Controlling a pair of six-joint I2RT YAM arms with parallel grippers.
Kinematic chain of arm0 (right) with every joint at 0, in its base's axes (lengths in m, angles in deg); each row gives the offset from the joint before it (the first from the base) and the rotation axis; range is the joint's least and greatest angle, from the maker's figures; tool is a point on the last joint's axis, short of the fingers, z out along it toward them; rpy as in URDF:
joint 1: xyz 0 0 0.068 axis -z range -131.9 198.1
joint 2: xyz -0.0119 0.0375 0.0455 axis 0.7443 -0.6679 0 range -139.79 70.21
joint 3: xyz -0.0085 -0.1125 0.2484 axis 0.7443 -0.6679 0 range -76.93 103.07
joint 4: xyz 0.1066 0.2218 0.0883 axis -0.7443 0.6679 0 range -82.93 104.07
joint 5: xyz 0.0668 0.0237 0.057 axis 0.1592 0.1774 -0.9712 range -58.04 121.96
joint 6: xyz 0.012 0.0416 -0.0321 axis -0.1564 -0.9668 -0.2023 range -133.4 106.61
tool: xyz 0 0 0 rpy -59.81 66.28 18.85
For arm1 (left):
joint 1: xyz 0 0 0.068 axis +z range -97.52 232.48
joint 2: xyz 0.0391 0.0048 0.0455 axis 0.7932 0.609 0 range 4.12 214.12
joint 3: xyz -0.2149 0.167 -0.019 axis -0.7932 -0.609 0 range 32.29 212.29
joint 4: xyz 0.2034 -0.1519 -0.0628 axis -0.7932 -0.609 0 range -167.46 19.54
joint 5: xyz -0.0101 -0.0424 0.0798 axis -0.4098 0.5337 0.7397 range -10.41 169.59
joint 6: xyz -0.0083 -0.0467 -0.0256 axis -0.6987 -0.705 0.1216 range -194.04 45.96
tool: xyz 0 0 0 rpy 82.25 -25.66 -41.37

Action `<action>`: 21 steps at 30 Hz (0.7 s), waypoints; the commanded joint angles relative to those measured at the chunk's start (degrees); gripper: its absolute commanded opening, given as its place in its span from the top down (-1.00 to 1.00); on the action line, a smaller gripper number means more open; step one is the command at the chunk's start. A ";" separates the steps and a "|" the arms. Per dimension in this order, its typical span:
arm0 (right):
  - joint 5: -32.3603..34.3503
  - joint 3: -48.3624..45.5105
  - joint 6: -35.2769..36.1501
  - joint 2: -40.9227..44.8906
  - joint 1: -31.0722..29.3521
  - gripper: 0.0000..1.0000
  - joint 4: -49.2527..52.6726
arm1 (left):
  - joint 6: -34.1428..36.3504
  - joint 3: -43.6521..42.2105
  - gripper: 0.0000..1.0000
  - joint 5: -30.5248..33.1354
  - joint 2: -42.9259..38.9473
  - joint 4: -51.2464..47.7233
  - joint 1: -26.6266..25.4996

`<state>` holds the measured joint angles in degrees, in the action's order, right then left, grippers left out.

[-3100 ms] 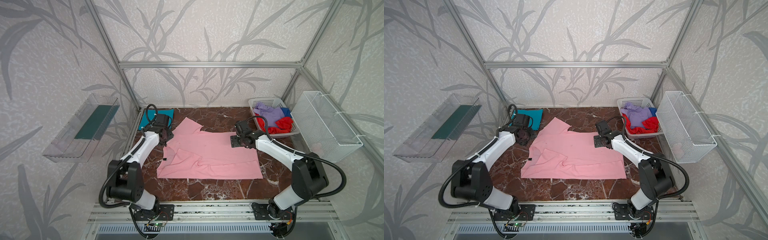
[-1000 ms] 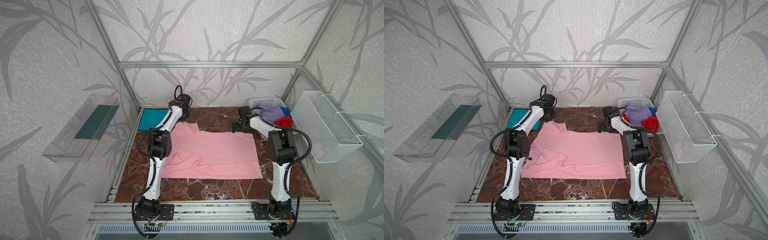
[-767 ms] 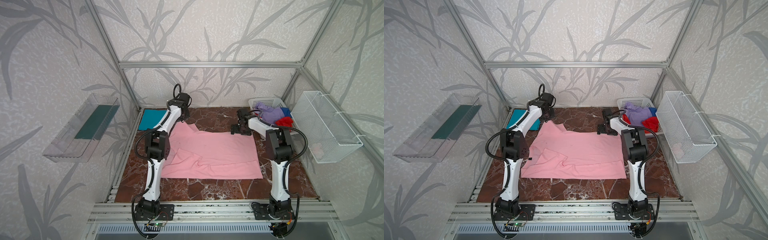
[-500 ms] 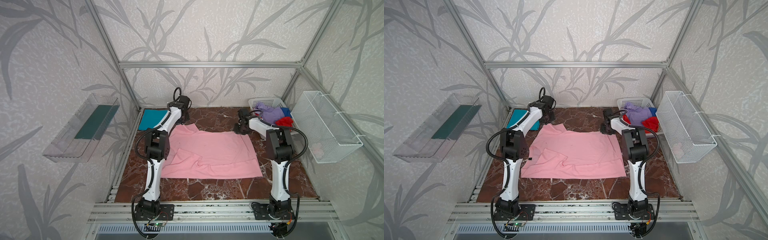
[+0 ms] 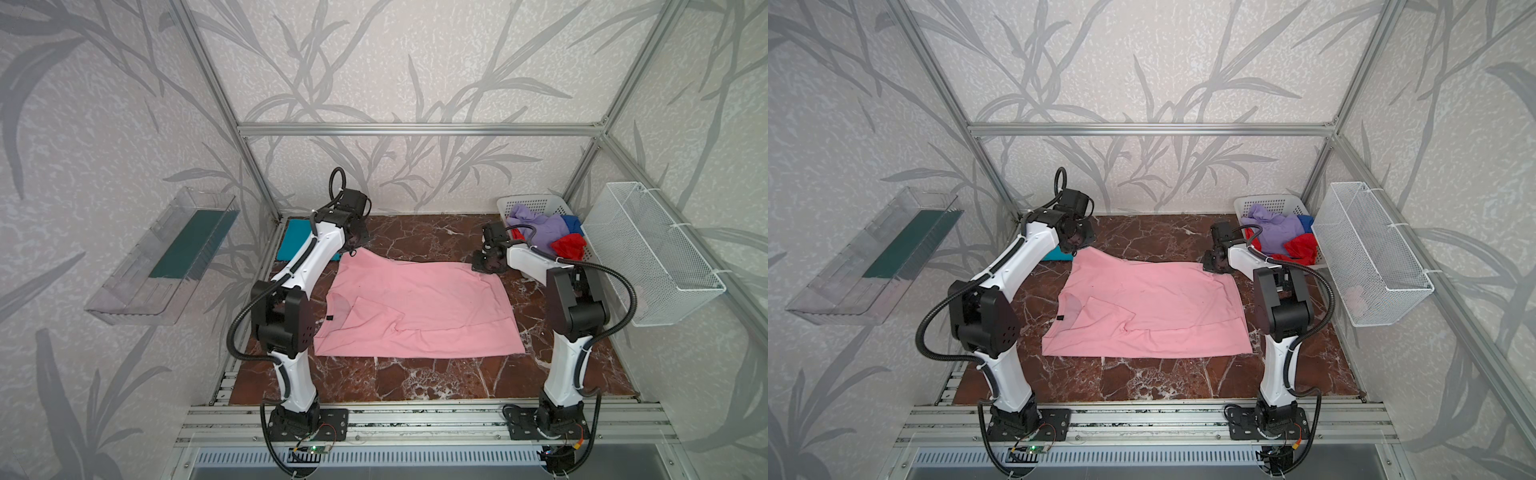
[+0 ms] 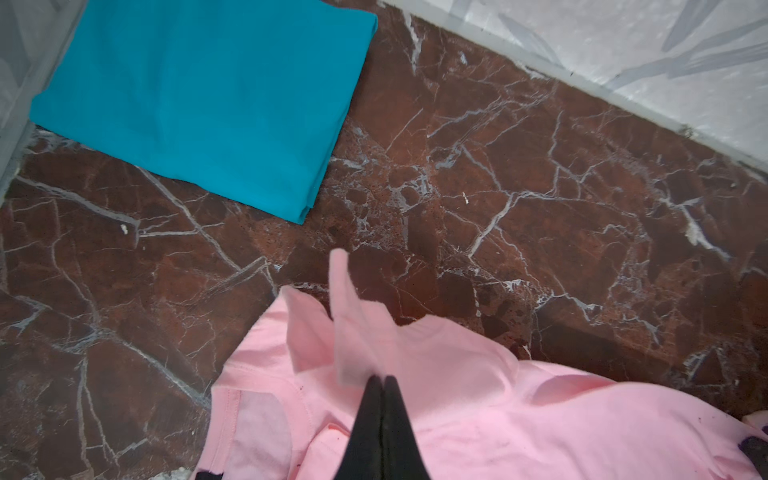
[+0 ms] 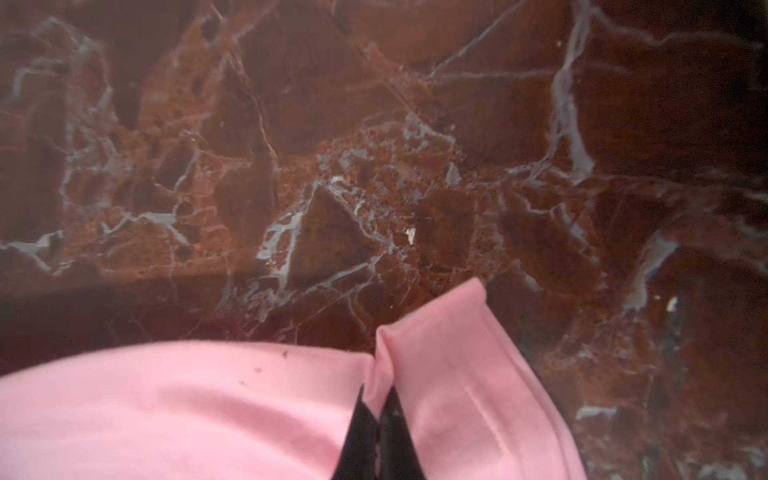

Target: Fold and stack the t-shirts

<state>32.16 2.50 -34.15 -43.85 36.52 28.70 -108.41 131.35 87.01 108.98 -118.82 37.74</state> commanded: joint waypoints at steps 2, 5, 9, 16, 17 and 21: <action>1.70 -5.03 -0.31 5.66 0.15 0.99 -4.86 | -1.82 -6.25 1.00 1.66 -4.80 1.19 0.11; 2.46 -9.26 -0.73 8.73 0.15 1.00 -7.59 | -2.69 -9.76 1.00 1.85 -7.67 0.99 0.05; 3.46 -14.02 -1.30 12.33 0.19 1.00 -10.33 | -3.46 -13.58 1.00 1.56 -10.97 0.16 0.05; 2.70 -19.07 -2.52 14.98 0.17 1.00 -11.46 | -5.29 -21.91 1.00 1.06 -16.55 -1.68 -0.09; 2.69 -19.84 -2.72 15.39 0.17 1.00 -11.85 | -5.67 -23.45 1.00 0.85 -17.48 -1.82 -0.03; 2.69 -21.24 -2.89 15.97 0.15 1.00 -11.99 | -7.09 -29.28 1.00 -0.02 -19.83 -1.91 -0.11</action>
<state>34.28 -18.11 -36.18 -30.01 36.52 17.90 -113.33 105.12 86.79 91.01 -118.53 37.74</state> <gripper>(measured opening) 0.044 0.047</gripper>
